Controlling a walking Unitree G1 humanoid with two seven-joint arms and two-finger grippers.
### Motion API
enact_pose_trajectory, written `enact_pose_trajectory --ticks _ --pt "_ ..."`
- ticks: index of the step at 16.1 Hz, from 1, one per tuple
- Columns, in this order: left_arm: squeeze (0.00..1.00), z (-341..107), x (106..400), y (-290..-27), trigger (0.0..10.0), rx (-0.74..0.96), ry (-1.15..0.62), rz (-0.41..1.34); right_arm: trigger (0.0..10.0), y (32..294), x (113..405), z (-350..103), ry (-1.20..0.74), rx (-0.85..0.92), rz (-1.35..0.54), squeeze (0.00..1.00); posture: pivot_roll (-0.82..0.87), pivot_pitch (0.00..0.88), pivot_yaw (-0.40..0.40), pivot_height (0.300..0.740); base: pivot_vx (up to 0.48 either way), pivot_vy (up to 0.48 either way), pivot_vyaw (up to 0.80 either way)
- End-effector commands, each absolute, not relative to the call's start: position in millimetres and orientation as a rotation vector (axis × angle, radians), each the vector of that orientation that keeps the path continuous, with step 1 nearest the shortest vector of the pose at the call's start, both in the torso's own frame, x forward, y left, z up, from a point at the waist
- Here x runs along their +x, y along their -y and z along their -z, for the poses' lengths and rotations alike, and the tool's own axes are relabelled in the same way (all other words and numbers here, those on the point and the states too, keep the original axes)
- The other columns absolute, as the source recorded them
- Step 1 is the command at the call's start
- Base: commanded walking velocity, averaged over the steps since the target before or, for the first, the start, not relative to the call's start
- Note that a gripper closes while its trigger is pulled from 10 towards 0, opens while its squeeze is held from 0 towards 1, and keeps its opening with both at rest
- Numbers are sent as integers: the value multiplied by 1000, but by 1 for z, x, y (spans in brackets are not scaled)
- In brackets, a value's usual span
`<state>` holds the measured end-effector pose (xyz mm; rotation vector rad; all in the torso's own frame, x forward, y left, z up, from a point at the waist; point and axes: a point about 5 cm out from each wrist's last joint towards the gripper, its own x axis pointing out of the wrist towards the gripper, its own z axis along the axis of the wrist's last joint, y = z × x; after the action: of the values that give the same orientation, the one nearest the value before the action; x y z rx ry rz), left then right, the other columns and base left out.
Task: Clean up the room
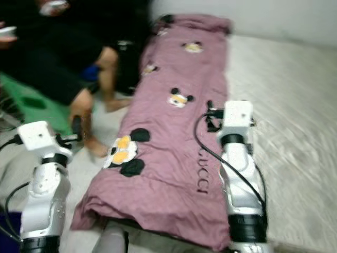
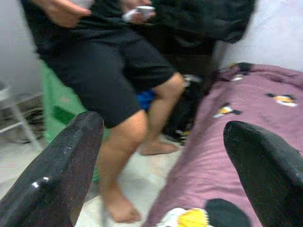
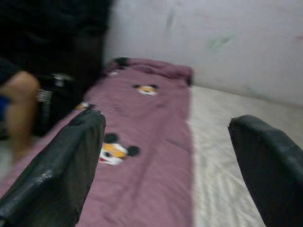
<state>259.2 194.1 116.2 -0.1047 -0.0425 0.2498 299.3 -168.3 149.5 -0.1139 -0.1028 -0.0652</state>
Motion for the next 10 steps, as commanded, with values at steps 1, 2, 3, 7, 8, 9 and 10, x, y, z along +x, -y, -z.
enact_pose_trajectory --ticks 1,2,3,7,8,9,10 --pt "0 -118 261 -187 10000 -110 44 -221 10000 179 297 -147 92 -122 95 0 -48 0 0 732 0 0 0" --pt "0 -118 261 -187 10000 -110 44 -221 10000 179 297 -147 92 -122 95 0 -48 0 0 732 0 0 0" --pt "0 -118 261 -187 10000 -110 44 -221 10000 179 297 -147 92 -122 95 0 -48 0 0 732 0 0 0" --pt "0 -118 261 -187 10000 -110 44 -221 10000 179 297 -147 92 -122 95 0 -48 0 0 732 0 0 0" --pt "0 -118 261 -187 10000 -110 44 -221 10000 179 297 -147 92 -122 95 0 -48 0 0 732 0 0 0" --pt "0 -118 261 -187 10000 -110 44 -221 10000 179 297 -147 92 -122 95 0 -48 0 0 732 0 0 0" --pt "0 -118 261 -187 10000 -110 44 -221 10000 179 297 -147 92 -122 95 0 -48 0 0 732 0 0 0"
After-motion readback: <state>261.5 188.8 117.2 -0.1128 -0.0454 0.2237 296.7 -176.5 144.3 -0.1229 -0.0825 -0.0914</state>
